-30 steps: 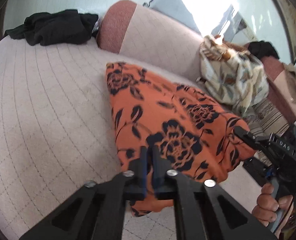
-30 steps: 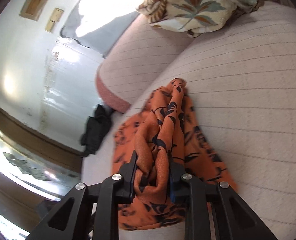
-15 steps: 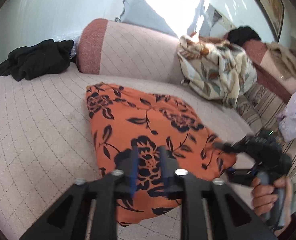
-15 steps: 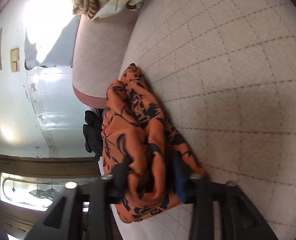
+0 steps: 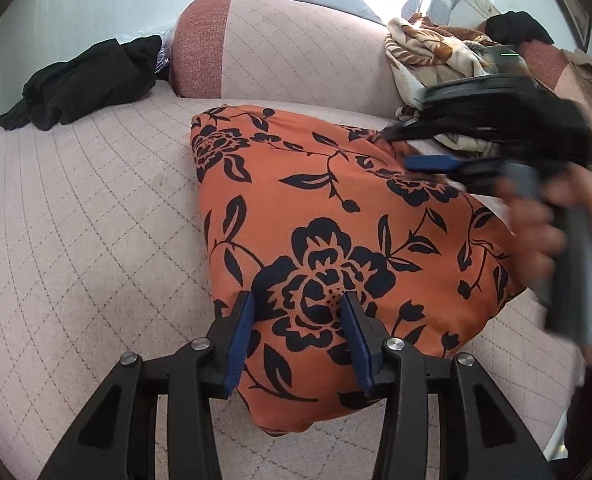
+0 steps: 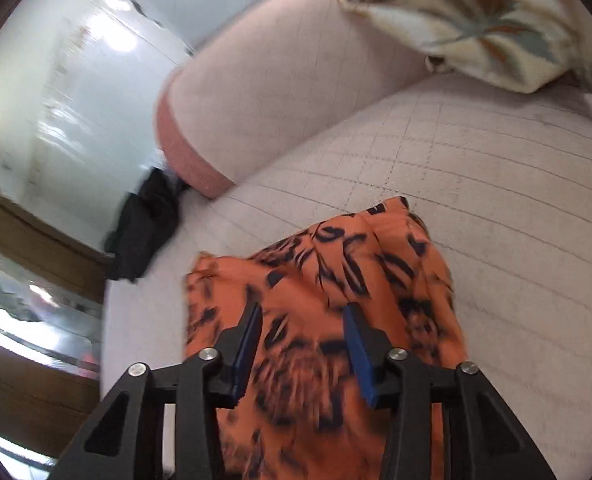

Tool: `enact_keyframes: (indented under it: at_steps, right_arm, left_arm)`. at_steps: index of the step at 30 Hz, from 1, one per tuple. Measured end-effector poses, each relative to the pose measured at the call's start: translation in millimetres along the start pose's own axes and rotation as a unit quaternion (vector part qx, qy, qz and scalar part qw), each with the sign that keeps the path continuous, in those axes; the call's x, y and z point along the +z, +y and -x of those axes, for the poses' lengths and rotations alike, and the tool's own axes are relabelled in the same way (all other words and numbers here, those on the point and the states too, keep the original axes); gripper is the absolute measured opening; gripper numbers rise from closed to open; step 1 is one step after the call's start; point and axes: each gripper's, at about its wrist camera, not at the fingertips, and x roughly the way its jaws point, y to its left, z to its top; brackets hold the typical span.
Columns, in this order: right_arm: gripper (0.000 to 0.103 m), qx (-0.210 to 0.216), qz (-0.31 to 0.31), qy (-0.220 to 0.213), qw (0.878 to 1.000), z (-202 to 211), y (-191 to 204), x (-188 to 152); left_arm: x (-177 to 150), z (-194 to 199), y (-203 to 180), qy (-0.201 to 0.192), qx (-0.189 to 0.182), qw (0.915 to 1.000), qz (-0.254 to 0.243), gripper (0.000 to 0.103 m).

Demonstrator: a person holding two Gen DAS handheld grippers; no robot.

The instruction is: Fold small clothes

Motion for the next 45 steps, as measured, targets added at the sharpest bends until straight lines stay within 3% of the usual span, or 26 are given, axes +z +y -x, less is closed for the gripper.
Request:
enact_keyframes:
  at_steps: [1,3,6,9,15,17,19,22,26,28,31,34,36,41,45]
  right_arm:
    - [0.038,-0.035,-0.011,0.024,0.999,-27,-4,9]
    - [0.038,-0.039,-0.024,0.041,0.998,-53,-11,20]
    - [0.038,-0.018,-0.062,0.024,0.998,-40,-10,35]
    - [0.039,0.018,-0.027,-0.009,0.999,-2,-5,28]
    - [0.039,0.003,0.055,0.012,0.998,61,-10,-52]
    - [0.039,-0.032,0.084,0.032,0.995,61,-20,-83]
    - [0.038,-0.053,0.102,0.044,0.992,50,-30,-99]
    - [0.041,-0.068,0.112,0.048,0.99,58,-11,-86]
    - [0.041,-0.015,0.158,0.016,0.987,58,54,-51]
    - [0.041,-0.005,0.176,0.029,0.984,31,82,-36]
    - [0.041,0.014,0.162,0.086,0.983,-29,111,-15]
    - [0.041,0.0,0.156,0.125,0.98,-90,120,-6]
    - [0.039,-0.02,0.15,0.119,0.981,-118,116,-3]
    - [0.039,0.035,0.107,0.072,0.991,-86,110,12]
    - [0.039,0.019,0.125,0.043,0.991,-29,89,4]
  left_arm:
    - [-2,0,1,-0.001,-0.003,1.0,-0.001,0.046]
    - [-3,-2,0,0.0,0.002,0.9999,-0.01,0.046]
    - [-1,2,1,0.001,0.004,0.9999,-0.01,0.046]
    - [0,10,7,-0.004,0.002,0.9999,0.011,0.046]
    - [-4,23,19,-0.016,0.067,0.9973,0.023,0.046]
    - [-11,12,20,0.011,0.079,0.9966,0.023,0.047]
    - [-12,13,21,0.006,0.076,0.9965,0.034,0.047]
    - [-10,17,17,0.001,0.085,0.9963,0.015,0.047]
    - [-11,15,25,0.007,0.066,0.9969,0.042,0.047]
    - [-11,15,25,0.007,0.068,0.9969,0.038,0.048]
    - [-10,12,22,0.007,0.07,0.9969,0.034,0.048]
    - [-11,12,22,0.006,0.071,0.9969,0.033,0.049]
    - [-10,11,23,0.005,0.072,0.9969,0.03,0.05]
    - [-8,11,27,0.007,0.07,0.997,0.033,0.051]
    - [-9,11,26,0.004,0.075,0.9967,0.031,0.051]
